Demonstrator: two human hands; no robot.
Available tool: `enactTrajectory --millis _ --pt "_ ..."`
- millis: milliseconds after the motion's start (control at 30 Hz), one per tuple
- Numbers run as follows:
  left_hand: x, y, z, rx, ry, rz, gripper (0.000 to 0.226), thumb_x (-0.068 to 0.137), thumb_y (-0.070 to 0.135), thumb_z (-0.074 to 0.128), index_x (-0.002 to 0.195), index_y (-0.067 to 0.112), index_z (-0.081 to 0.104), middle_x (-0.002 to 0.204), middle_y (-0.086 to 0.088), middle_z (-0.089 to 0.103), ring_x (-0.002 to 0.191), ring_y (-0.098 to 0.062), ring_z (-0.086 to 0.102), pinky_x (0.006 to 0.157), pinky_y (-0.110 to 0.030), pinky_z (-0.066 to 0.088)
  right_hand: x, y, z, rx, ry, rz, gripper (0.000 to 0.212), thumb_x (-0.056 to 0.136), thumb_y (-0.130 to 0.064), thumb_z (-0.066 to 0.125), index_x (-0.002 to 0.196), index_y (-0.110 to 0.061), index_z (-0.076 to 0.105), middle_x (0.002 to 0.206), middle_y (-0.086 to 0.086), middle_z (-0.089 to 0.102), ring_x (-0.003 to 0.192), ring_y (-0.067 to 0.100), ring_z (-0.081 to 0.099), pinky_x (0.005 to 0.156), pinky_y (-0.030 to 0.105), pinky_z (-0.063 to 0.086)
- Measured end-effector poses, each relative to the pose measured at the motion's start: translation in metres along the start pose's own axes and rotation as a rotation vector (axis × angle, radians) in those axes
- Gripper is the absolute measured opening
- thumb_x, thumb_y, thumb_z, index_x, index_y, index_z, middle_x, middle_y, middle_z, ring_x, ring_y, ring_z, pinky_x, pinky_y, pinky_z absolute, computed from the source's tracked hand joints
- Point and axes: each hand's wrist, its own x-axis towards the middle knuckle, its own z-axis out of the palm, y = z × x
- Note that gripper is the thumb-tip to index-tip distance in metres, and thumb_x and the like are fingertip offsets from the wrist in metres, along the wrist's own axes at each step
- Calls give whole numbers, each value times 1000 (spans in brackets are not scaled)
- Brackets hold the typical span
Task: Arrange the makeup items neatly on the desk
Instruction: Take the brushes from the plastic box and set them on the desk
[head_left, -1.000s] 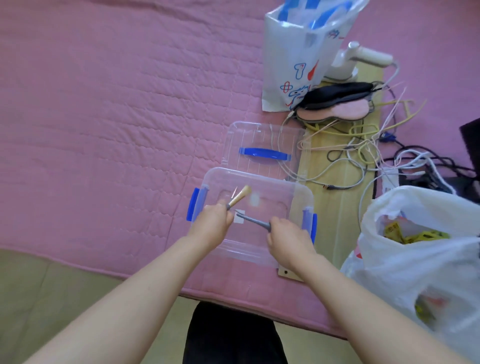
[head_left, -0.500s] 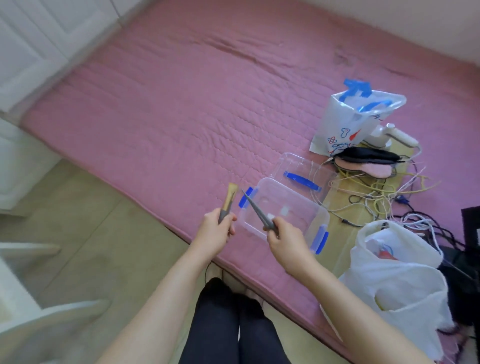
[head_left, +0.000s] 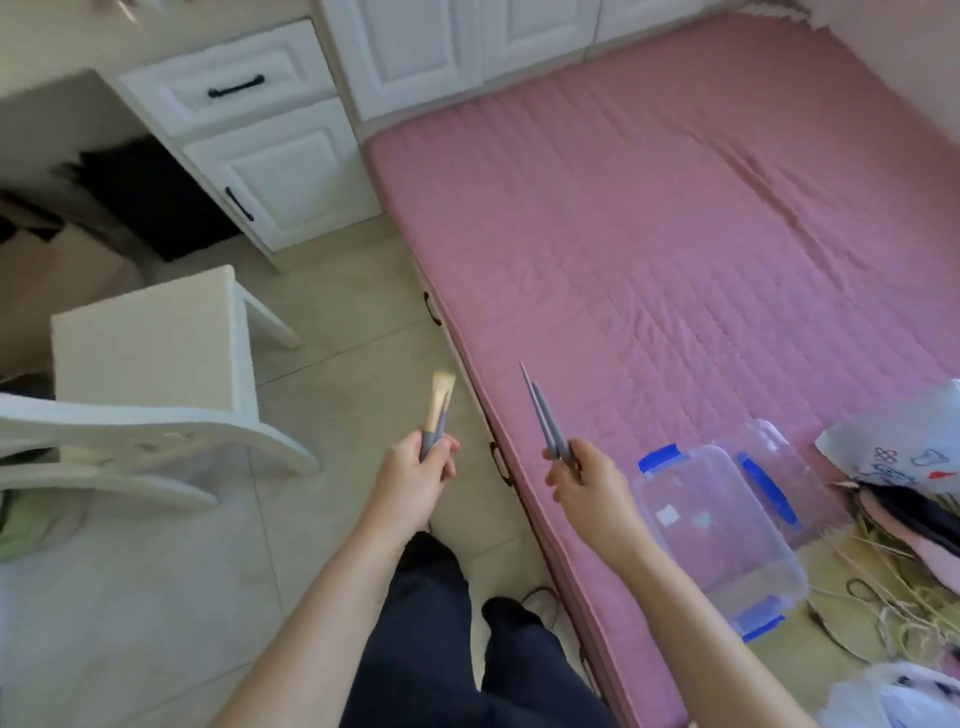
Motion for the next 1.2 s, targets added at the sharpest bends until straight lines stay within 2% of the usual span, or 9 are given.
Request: enactTrajectory --millis 100,167,267,400,500,767,900,1000,1200 --pt "18 -7 -42 -18 65 -40 20 98 18 44 89 17 62 71 3 54 55 -10 46 58 -24 41 22 -46 27 -38 -83 -60 14 92 -7 43 93 -7 56 88 -2 66 73 29 60 64 35 51" --pt "33 -9 -72 -8 84 -59 19 97 15 44 89 19 61 74 3 54 58 -13 45 61 -29 40 36 -77 45 -71 -110 -100 14 92 -6 43 85 -13 53 79 -15 58 62 19 54 50 18 43" --pt "57 -9 -120 -14 126 -77 22 95 11 44 87 21 61 72 4 54 58 -14 46 61 -29 40 56 -123 73 -90 -127 -138 19 92 -7 44 80 -20 52 71 -13 54 56 10 47 41 10 36" --pt "88 -5 -185 -34 192 -62 22 96 11 44 87 21 60 70 3 54 57 -13 47 57 -28 41 82 -179 118 -83 -197 -139 23 93 -9 42 88 -25 57 84 -3 64 68 15 57 50 15 44" --pt "112 2 -225 -53 260 -50 19 97 11 44 89 19 60 69 3 55 59 -15 48 59 -30 42 98 -212 145 -65 -213 -165 22 94 -10 44 90 -26 58 82 -5 64 69 13 59 55 19 47" --pt "173 25 -281 -109 347 -67 19 96 13 45 87 21 60 68 3 55 57 -11 49 46 -21 34 156 -281 183 -14 -310 -162 19 96 -12 48 91 -26 60 80 -1 65 68 14 59 63 29 53" --pt "214 43 -294 -143 360 -77 21 96 13 46 84 22 60 68 2 56 58 -11 51 55 -26 43 199 -314 186 -37 -327 -178 16 96 -13 48 96 -24 60 86 1 66 78 21 64 72 37 57" --pt "255 67 -305 -179 401 -74 22 96 12 46 82 21 60 67 2 56 56 -12 50 59 -31 43 242 -348 184 -56 -350 -193 17 95 -12 47 93 -23 60 85 2 66 73 18 61 71 39 56" --pt "324 122 -319 -232 438 -83 19 96 16 49 85 23 63 68 3 57 59 -14 52 61 -33 45 326 -413 164 -184 -393 -287 18 93 -12 47 90 -26 59 82 -4 65 69 14 61 63 28 54"
